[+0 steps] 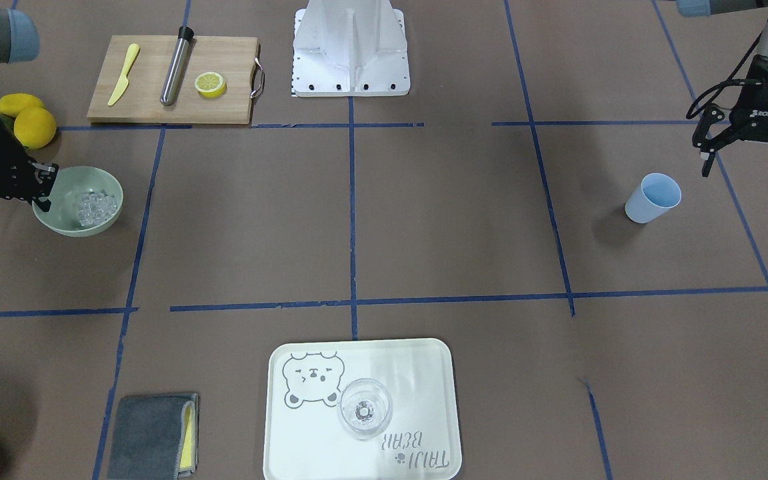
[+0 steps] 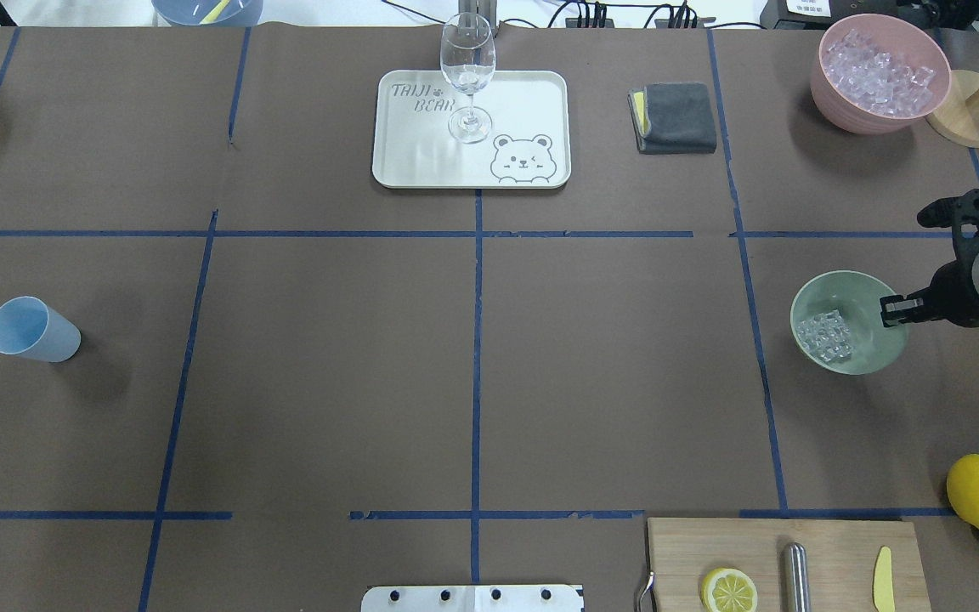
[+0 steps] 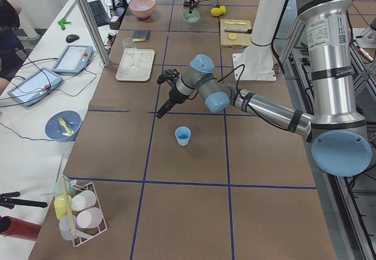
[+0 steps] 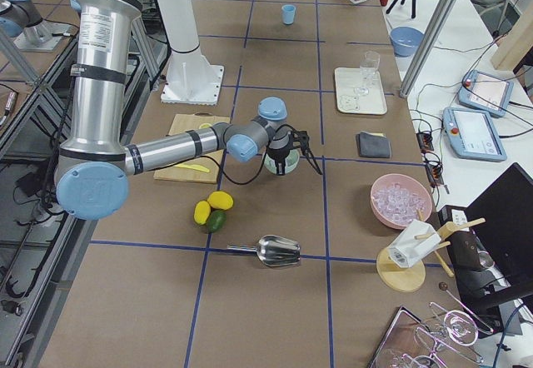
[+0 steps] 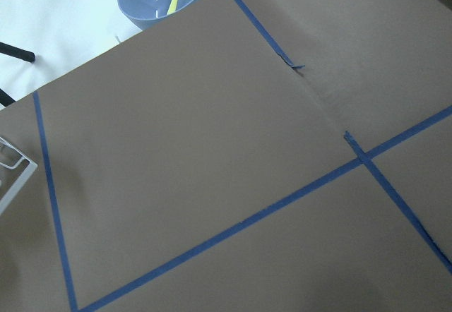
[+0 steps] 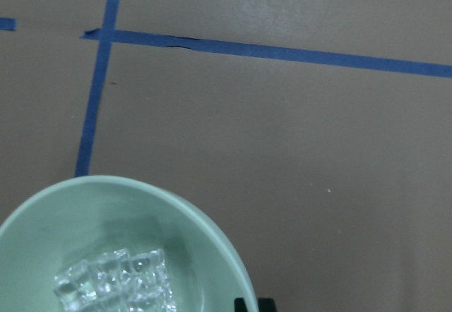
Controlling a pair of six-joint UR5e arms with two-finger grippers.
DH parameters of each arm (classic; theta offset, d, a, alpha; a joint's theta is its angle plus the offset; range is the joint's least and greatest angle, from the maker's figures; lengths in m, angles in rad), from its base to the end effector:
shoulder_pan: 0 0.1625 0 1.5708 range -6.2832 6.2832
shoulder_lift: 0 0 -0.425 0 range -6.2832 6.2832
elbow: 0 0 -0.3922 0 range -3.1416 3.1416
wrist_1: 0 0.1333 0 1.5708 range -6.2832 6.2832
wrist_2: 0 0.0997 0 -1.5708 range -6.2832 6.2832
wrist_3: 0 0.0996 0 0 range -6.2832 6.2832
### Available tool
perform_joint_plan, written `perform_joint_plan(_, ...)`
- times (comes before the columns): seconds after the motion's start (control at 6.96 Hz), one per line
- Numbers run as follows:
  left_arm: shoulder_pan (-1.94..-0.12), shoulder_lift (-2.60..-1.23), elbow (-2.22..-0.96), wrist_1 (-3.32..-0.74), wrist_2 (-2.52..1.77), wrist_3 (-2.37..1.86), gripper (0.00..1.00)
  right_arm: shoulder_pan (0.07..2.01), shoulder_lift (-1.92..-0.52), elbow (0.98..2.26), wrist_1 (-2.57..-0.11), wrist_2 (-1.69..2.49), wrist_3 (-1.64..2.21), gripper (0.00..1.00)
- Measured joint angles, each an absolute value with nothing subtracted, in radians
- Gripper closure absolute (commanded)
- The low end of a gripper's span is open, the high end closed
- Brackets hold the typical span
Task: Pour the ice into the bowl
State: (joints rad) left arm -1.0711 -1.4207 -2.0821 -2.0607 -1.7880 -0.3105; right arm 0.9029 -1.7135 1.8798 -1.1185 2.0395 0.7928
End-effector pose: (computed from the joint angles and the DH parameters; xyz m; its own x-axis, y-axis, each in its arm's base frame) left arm 0.1137 -0.4417 0.4332 0.8387 0.4042 -0.3650 -0.0626 0.7373 0.6727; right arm -0.2150 -0.4151 0.5328 0.7372 -0.0765 0.6714 -0.0292 0.9890 0.1449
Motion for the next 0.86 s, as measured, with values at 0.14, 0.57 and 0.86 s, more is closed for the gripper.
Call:
perform_joint_plan(0.14, -1.095, -1.466, -2.083, -1.985, -1.789, -0.277, 0.00, 0.915, -1.718, 1.847, -1.113, 2.050, 0.775, 1.00)
perform_joint_plan(0.57, -1.185, -1.496, -2.090, -1.912, -1.833, -0.175, 0.00, 0.951, -1.717, 1.780, -1.114, 2.074, 0.761, 0.00)
perform_joint_plan(0.86, -1.245, -1.505, -2.081, -1.885, -1.888, -0.101, 0.00, 1.009, -1.708, 1.746, -1.111, 2.113, 0.754, 0.00)
